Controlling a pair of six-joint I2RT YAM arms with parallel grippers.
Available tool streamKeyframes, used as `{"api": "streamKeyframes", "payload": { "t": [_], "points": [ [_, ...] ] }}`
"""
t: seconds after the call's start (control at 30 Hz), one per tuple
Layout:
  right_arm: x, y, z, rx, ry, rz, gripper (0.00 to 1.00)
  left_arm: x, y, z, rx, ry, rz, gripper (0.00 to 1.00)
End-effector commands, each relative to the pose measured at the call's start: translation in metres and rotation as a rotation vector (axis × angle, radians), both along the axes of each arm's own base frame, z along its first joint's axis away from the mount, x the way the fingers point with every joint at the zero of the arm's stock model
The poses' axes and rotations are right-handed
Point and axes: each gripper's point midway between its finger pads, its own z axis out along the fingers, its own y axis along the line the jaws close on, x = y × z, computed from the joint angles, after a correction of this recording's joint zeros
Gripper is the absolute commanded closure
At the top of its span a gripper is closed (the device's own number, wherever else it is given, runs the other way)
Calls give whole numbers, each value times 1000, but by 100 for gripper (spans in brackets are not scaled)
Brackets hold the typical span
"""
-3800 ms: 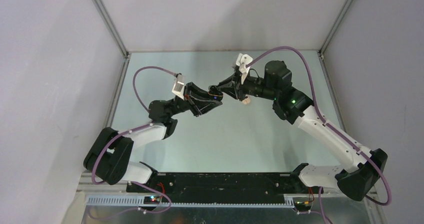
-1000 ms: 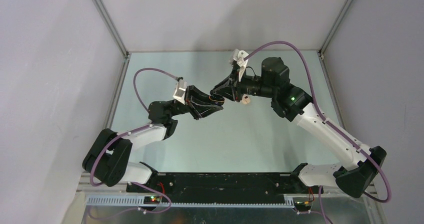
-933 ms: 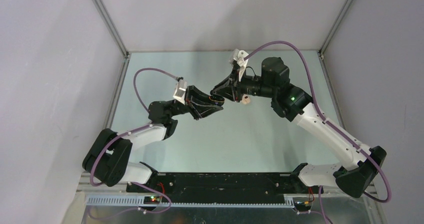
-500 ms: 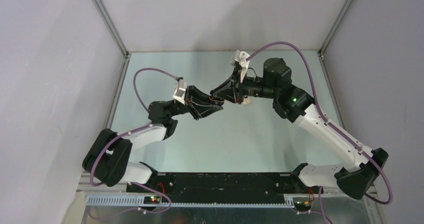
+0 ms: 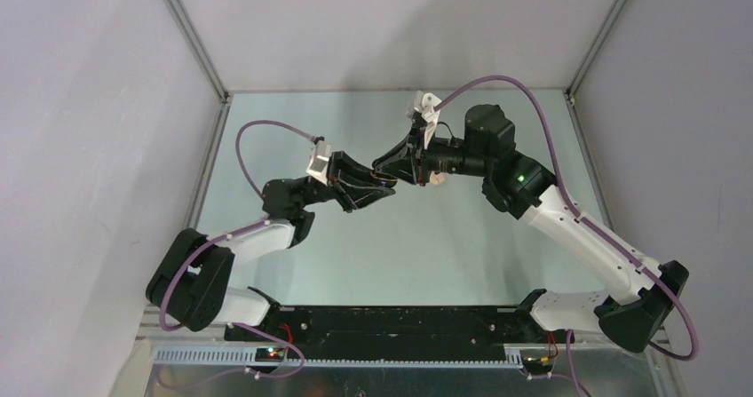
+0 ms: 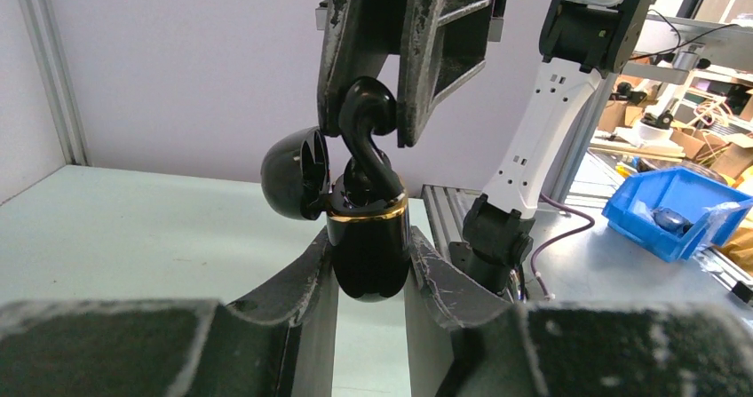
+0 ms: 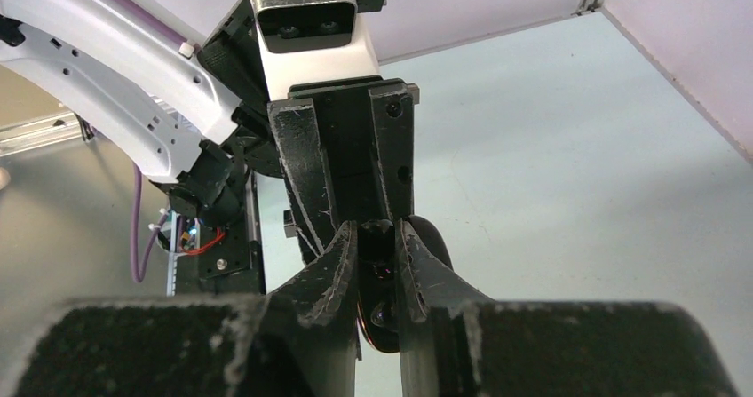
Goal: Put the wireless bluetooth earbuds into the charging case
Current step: Insert the left earbud into the left side groove of the charging case.
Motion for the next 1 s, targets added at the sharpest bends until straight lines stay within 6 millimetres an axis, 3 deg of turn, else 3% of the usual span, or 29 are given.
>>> {"api": "streamKeyframes", "payload": {
  "t": [0.0,0.47,0.97],
  "points": [
    [5,1,-5,-19,-22,-20,80,-10,8,22,-57,-103,9,78],
    [1,5,-8,-25,-21,1,80,-12,8,23,-57,-106,5,78],
    [-5,1,3,23,58,5,80,-13,11,23,-43,-169,13,78]
  ]
}}
